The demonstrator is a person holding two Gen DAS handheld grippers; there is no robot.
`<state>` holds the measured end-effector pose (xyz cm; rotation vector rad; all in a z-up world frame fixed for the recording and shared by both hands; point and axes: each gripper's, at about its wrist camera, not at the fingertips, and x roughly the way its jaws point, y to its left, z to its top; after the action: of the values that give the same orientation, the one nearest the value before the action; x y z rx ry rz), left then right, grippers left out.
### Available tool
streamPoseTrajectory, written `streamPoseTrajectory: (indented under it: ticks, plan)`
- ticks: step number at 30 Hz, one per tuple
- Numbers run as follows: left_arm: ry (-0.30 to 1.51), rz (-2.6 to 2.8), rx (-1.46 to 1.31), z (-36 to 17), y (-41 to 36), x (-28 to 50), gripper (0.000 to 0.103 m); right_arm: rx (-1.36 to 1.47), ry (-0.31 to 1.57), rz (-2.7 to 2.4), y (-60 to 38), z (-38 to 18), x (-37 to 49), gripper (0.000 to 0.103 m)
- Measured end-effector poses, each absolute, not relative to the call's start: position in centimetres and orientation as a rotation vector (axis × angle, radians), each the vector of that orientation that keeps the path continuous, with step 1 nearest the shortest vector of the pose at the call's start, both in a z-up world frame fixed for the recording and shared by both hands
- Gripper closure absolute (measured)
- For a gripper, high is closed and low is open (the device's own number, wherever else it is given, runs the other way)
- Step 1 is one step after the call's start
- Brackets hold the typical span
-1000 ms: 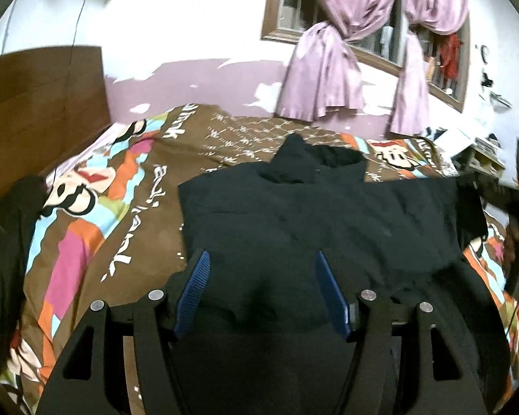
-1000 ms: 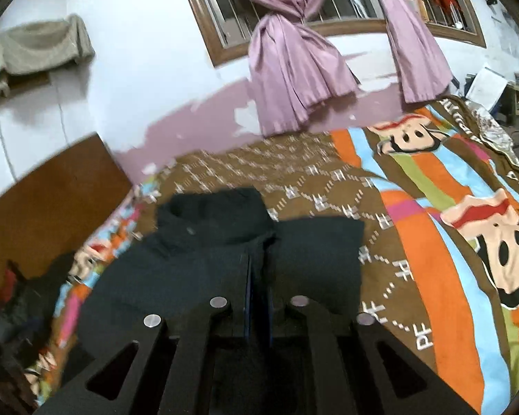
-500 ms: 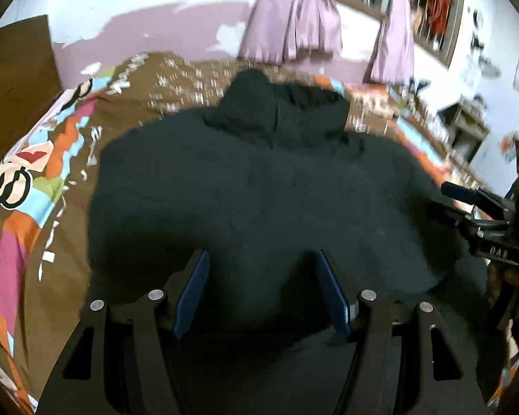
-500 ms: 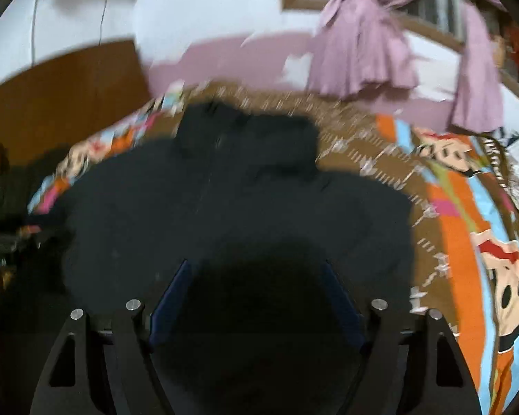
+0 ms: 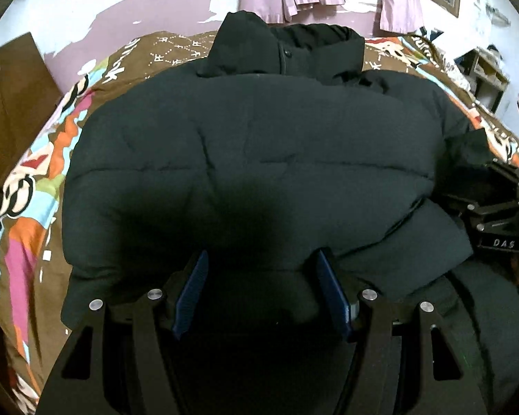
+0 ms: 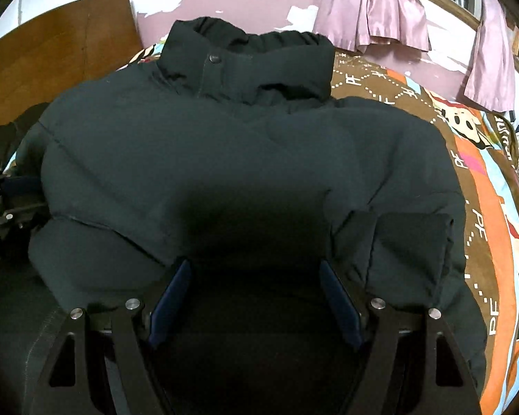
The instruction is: Fold large clothes
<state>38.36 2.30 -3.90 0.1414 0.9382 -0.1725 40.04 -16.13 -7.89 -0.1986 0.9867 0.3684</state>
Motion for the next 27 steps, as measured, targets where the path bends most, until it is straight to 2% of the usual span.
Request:
streamPoseTrajectory:
  ticks: [7,9,13,18,20,27]
  plan:
    - [0.857,-0.164,0.084,-1.8,3.0,36.6,0.044,-0.091,1.005,0.358,-17.0,-5.2,39.4,0.028]
    - [0.848,-0.158,0.036,-0.2,3.3,35.7,0.033,-0.064,0.963,0.367,-17.7,-3.0,38.2,0.026]
    - [0.818,-0.146,-0.022,3.6,3.0,33.8,0.021,-0.026,0.894,0.372,-19.0,2.0,35.7,0.024]
    - [0.738,-0.156,-0.081,10.1,2.1,29.8,0.002,0.01,0.831,0.39,-20.0,8.4,32.0,0.012]
    - [0.714,-0.168,-0.113,12.8,1.9,28.1,0.002,0.009,0.799,0.401,-20.1,11.4,30.0,0.002]
    - [0.642,-0.166,-0.059,20.2,-0.7,22.8,0.002,0.058,0.769,0.422,-20.8,18.0,24.6,0.001]
